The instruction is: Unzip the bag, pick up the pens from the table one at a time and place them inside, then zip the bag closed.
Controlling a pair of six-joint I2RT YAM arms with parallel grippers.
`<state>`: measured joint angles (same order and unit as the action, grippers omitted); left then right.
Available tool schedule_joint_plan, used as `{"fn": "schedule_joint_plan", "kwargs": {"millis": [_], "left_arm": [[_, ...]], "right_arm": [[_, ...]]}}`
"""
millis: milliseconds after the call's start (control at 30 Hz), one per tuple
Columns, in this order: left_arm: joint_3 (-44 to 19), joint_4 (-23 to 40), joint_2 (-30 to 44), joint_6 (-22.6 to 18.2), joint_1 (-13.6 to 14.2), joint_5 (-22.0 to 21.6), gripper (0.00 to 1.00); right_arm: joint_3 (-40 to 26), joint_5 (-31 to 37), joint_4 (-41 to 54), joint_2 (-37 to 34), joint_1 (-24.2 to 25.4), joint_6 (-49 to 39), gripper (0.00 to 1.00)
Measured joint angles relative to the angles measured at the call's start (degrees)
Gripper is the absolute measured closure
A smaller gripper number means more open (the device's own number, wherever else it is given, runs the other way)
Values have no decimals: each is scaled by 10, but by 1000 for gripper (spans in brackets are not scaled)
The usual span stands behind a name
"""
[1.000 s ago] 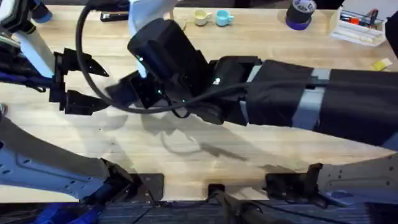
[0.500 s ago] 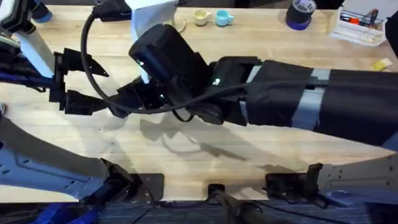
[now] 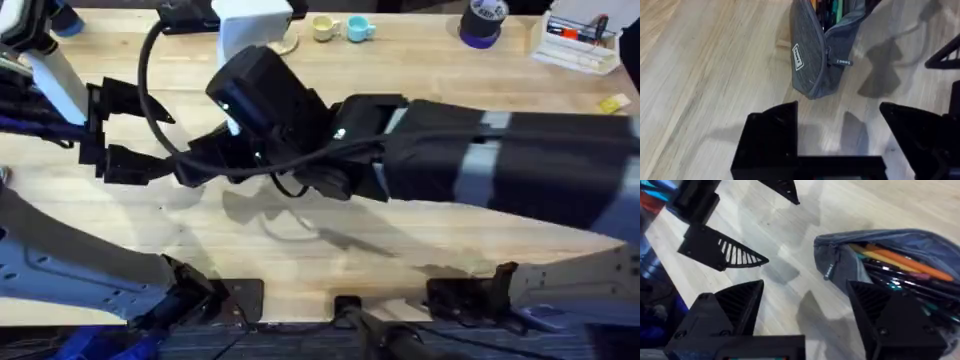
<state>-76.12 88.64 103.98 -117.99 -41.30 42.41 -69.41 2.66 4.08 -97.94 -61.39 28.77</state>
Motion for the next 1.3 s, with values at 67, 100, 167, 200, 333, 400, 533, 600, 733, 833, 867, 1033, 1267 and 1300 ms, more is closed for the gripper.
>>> {"fn": "schedule_joint_plan", "kwargs": {"millis": [67, 100, 167, 200, 333, 400, 533, 600, 733, 833, 867, 1033, 1267, 1300], "left_arm": [[0, 0, 0, 0, 0, 0, 8], [0, 0, 0, 0, 0, 0, 8], [0, 0, 0, 0, 0, 0, 8], [0, 0, 0, 0, 0, 0, 8], [0, 0, 0, 0, 0, 0, 8], [0, 0, 0, 0, 0, 0, 8], [0, 0, 0, 0, 0, 0, 8], [0, -7, 0, 0, -1, -4, 8], [0, -13, 0, 0, -5, -13, 8], [0, -7, 0, 0, -5, -12, 7], [0, -4, 0, 0, -5, -11, 8], [0, -1, 0, 0, -5, -8, 8], [0, -4, 0, 0, -5, -7, 7], [0, -3, 0, 0, -5, -6, 7]], "right_arm": [[0, -13, -11, -10, 0, 2, 5], [0, -19, -15, -13, 0, 2, 5], [0, -27, -15, -17, 0, 2, 6], [0, -29, -15, -19, 0, 2, 6], [-22, -36, -4, -38, 0, 4, 6], [-51, -38, 17, -57, 0, 4, 6], [-112, -40, 42, -102, 0, 4, 6], [-130, -40, 45, -119, 0, 4, 6], [-139, -42, 46, -132, 0, 9, 6], [-139, -29, 51, -132, 0, 16, 6], [-139, -21, 53, -133, 0, 19, 6], [-139, 17, 63, -142, 0, 33, 6], [-143, 48, 54, -172, 0, 57, 41], [-145, 53, 53, -176, -1, 60, 69]]}}
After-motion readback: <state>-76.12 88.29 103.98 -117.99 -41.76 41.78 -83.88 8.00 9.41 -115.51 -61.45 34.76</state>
